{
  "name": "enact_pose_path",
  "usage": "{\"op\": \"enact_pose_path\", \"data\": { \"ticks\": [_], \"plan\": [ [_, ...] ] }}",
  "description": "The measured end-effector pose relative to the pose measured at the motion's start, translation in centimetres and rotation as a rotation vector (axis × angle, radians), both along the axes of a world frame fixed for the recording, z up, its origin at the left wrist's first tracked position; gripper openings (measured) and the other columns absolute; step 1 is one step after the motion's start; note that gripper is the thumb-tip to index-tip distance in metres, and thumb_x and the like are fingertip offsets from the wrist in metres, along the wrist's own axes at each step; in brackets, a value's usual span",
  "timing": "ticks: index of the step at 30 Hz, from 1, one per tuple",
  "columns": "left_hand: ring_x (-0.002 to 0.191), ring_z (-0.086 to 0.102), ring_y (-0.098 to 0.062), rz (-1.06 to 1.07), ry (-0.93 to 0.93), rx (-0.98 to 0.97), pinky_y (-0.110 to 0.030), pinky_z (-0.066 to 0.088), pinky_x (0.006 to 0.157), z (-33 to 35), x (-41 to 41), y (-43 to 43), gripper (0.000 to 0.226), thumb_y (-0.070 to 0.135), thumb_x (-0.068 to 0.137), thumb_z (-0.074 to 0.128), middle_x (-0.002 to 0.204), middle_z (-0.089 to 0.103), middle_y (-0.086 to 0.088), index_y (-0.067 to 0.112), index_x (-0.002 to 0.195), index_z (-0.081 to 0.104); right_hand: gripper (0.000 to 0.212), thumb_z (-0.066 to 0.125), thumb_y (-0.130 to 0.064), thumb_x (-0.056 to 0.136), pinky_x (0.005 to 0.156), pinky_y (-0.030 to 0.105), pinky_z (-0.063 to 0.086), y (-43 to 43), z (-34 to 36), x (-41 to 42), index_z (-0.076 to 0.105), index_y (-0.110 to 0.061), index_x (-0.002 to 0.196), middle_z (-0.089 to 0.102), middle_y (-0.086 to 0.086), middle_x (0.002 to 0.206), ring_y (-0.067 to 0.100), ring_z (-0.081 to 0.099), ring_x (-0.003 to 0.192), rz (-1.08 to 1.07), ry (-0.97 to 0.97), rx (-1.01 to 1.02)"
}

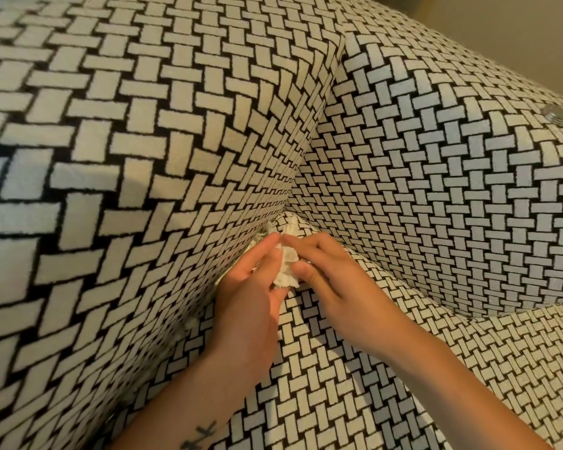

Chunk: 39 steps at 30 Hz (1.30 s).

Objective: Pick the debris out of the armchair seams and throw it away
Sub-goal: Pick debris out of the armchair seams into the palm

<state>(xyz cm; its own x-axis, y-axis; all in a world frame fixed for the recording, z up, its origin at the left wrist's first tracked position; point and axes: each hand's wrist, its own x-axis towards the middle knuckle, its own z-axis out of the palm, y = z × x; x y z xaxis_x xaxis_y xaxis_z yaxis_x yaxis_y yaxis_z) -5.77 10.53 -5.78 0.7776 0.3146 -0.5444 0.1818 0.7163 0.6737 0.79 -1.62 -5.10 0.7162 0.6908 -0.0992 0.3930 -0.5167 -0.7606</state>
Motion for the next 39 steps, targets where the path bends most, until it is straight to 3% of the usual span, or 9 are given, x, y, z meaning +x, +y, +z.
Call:
{"op": "enact_pose_path", "data": {
  "ticks": [3, 9, 11, 14, 17, 21, 27, 31, 39],
  "plan": [
    [0.098, 0.074, -0.001, 0.024, 0.011, 0.059, -0.024, 0.048, 0.088, 0.2, 0.0, 0.0, 0.025, 0.018, 0.103, 0.057, 0.102, 0.08, 0.009, 0.027, 0.121, 0.071, 0.046, 0.042, -0.029, 0.106, 0.098, 0.01, 0.043, -0.1, 0.3, 0.0, 0.042, -0.029, 0.152, 0.064, -0.016, 0.115, -0.002, 0.059, 0.112, -0.119, 0.061, 0.115],
    [0.096, 0.077, -0.012, 0.068, -0.003, -0.002, -0.026, 0.053, 0.085, 0.4, -0.1, -0.2, 0.023, 0.015, 0.105, 0.054, 0.1, 0.081, -0.002, 0.024, 0.123, 0.065, 0.029, 0.039, -0.019, 0.109, 0.073, 0.018, 0.054, 1.7, -0.3, 0.9, 0.064, -0.022, 0.123, 0.065, -0.007, 0.081, 0.002, 0.065, 0.077, -0.349, 0.153, 0.259],
    [0.093, 0.078, -0.017, 0.087, 0.009, -0.027, -0.031, 0.054, 0.09, 0.3, 0.1, -0.1, 0.023, 0.013, 0.105, 0.052, 0.099, 0.081, -0.007, 0.023, 0.123, 0.064, 0.028, 0.038, -0.021, 0.11, 0.079, 0.025, 0.056, 2.3, -0.9, 1.7, 0.065, -0.023, 0.116, 0.066, -0.009, 0.088, 0.004, 0.064, 0.082, -0.359, 0.137, 0.192],
    [0.086, 0.079, -0.02, 0.109, 0.025, -0.05, -0.036, 0.055, 0.09, 0.1, 0.4, -0.1, 0.024, 0.011, 0.106, 0.05, 0.095, 0.081, -0.01, 0.021, 0.122, 0.065, 0.028, 0.036, -0.02, 0.11, 0.072, 0.012, 0.045, 3.1, -1.0, 3.5, 0.064, -0.02, 0.111, 0.066, -0.011, 0.095, -0.006, 0.058, 0.082, -0.293, 0.089, 0.02],
    [0.076, 0.078, -0.019, 0.124, 0.03, -0.038, -0.034, 0.055, 0.079, 0.0, 0.4, -0.1, 0.024, 0.01, 0.105, 0.05, 0.09, 0.081, -0.008, 0.019, 0.119, 0.068, 0.024, 0.042, -0.021, 0.107, 0.08, 0.021, 0.049, 4.2, -0.8, 5.6, 0.065, -0.019, 0.113, 0.068, -0.008, 0.101, 0.006, 0.062, 0.093, -0.179, 0.075, -0.123],
    [0.075, 0.077, -0.015, 0.085, 0.022, 0.035, -0.039, 0.056, 0.09, 0.0, 0.1, -0.3, 0.025, 0.015, 0.108, 0.045, 0.09, 0.081, -0.005, 0.02, 0.119, 0.067, 0.024, 0.064, -0.039, 0.096, 0.089, 0.038, 0.055, 5.2, -1.0, 7.8, 0.068, -0.023, 0.114, 0.072, -0.002, 0.1, 0.018, 0.067, 0.097, -0.029, 0.055, -0.338],
    [0.066, 0.074, -0.008, 0.067, 0.025, 0.1, -0.04, 0.057, 0.087, -0.1, 0.1, -0.4, 0.026, 0.014, 0.11, 0.04, 0.08, 0.08, 0.005, 0.016, 0.108, 0.066, 0.041, 0.073, -0.053, 0.085, 0.098, 0.038, 0.054, 6.3, -0.9, 8.8, 0.074, -0.028, 0.117, 0.074, -0.005, 0.115, 0.016, 0.066, 0.108, 0.094, -0.053, -0.533],
    [0.064, 0.072, -0.01, 0.072, 0.028, 0.091, -0.039, 0.054, 0.081, -0.4, 0.1, -0.4, 0.027, 0.009, 0.109, 0.038, 0.079, 0.079, 0.001, 0.014, 0.113, 0.065, 0.038, 0.071, -0.058, 0.084, 0.088, 0.037, 0.056, 7.7, -1.1, 9.5, 0.075, -0.024, 0.101, 0.073, -0.003, 0.099, 0.02, 0.066, 0.094, 0.11, -0.115, -0.662],
    [0.062, 0.071, -0.012, 0.087, 0.023, 0.017, -0.035, 0.053, 0.072, -0.2, 0.3, -0.1, 0.029, 0.007, 0.108, 0.037, 0.075, 0.079, 0.001, 0.018, 0.109, 0.064, 0.018, 0.077, -0.029, 0.087, 0.085, 0.039, 0.06, 7.3, -3.4, 10.0, 0.075, -0.033, 0.07, 0.075, -0.01, 0.084, 0.016, 0.07, 0.087, 0.036, -0.059, -0.468]
  ]
}}
